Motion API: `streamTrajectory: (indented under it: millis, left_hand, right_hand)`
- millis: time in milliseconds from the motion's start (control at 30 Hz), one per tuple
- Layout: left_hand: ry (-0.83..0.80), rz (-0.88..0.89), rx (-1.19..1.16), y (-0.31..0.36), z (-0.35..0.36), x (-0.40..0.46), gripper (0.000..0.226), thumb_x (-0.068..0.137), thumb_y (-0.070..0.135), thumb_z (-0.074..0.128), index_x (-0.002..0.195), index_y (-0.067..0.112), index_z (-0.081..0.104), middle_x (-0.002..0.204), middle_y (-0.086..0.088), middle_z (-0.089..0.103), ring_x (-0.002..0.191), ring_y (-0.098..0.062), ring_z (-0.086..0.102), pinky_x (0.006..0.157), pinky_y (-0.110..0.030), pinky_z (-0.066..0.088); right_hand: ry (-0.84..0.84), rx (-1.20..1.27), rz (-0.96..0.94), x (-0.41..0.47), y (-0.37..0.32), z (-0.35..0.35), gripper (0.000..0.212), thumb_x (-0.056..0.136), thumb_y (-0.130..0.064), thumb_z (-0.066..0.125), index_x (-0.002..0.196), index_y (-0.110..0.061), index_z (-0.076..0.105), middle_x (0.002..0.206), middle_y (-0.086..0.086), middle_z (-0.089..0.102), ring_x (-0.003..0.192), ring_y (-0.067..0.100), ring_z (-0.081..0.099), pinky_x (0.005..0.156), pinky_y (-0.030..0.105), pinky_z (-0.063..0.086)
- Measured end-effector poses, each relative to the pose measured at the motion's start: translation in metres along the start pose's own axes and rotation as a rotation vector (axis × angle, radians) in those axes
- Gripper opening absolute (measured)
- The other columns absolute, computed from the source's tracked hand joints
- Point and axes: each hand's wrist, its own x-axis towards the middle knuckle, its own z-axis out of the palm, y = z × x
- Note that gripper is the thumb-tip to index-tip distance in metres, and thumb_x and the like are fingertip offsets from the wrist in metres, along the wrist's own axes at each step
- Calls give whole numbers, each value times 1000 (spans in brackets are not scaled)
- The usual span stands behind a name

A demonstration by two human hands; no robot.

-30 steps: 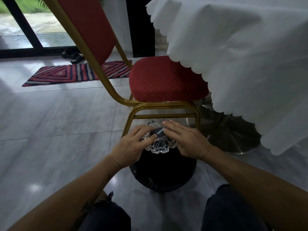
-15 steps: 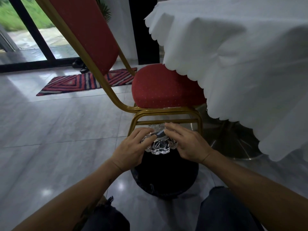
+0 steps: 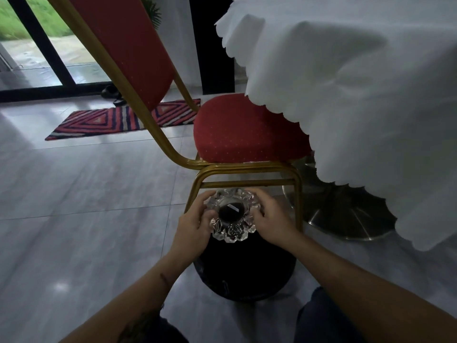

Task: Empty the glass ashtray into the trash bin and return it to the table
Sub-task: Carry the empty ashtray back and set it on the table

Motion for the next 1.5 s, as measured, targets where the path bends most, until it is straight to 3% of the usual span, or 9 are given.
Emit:
streamTrajectory:
  millis: [233, 533, 667, 867, 967, 1067, 1133, 1267, 1500]
  left_hand:
    - [91, -146, -67, 19, -38, 8, 39, 100, 9, 49, 136, 24, 58, 115, 15, 64, 93, 23, 58, 77, 3, 42]
    - [46, -307, -34, 175, -168, 34, 39, 99, 11, 49, 130, 32, 62, 98, 30, 63, 82, 17, 62, 78, -2, 48]
    - [-22, -374, -118, 261, -228, 60, 36, 99, 23, 47, 129, 37, 60, 110, 8, 73, 96, -9, 70, 88, -40, 60]
    - [-177, -372, -244, 377, -284, 98, 37, 99, 14, 46, 122, 38, 62, 71, 0, 72, 63, -15, 70, 74, -37, 63]
    - [-274, -308, -308, 415, -288, 110, 43, 99, 4, 44, 101, 45, 57, 59, 2, 69, 46, 4, 59, 57, -15, 57]
    - [-256, -319, -383, 444, -278, 126, 42, 99, 3, 47, 118, 37, 62, 119, 5, 55, 67, -2, 72, 72, -25, 58]
    - [-269, -353, -434, 460, -264, 137, 41, 98, -1, 48, 114, 33, 64, 96, -11, 73, 63, -3, 72, 51, -9, 47]
    - [-277, -473, -495, 484, -220, 162, 46, 95, -2, 53, 137, 18, 54, 111, -28, 69, 76, -32, 71, 56, -43, 58]
    - [-325, -639, -518, 514, -90, 222, 59, 85, -13, 54, 126, 30, 55, 97, -18, 74, 79, -25, 71, 72, -36, 62]
  right_hand:
    - [-11, 110, 123, 14, -36, 14, 60, 98, -11, 50, 142, -50, 43, 78, 8, 65, 52, 19, 49, 51, 21, 43]
    - [-23, 63, 174, 20, -223, -64, 52, 96, -6, 51, 139, -36, 53, 60, -13, 50, 50, 0, 44, 56, 10, 36]
    - [-29, 3, 167, 31, -319, -121, 48, 97, -8, 52, 137, -33, 55, 93, -14, 69, 78, -4, 63, 77, 17, 50]
    - [8, -18, 225, 41, -413, -198, 41, 99, -7, 50, 128, -34, 59, 93, -15, 66, 53, -12, 54, 54, 9, 39]
    - [32, -10, 246, 48, -427, -228, 42, 101, -7, 43, 136, -27, 55, 89, -17, 58, 53, -5, 49, 55, 12, 39]
    - [50, -33, 253, 51, -431, -255, 40, 105, -14, 36, 140, -30, 48, 107, -3, 62, 52, -2, 49, 49, 10, 39]
    - [61, -2, 297, 54, -427, -275, 40, 104, -13, 36, 140, -29, 45, 95, -1, 59, 53, 1, 49, 49, 15, 42]
    - [77, -14, 365, 65, -404, -321, 40, 99, -7, 36, 135, -23, 44, 87, 7, 59, 63, 19, 52, 57, 31, 45]
    - [101, -104, 391, 91, -318, -431, 45, 94, -6, 42, 134, -23, 54, 120, 10, 62, 84, 26, 69, 59, 26, 52]
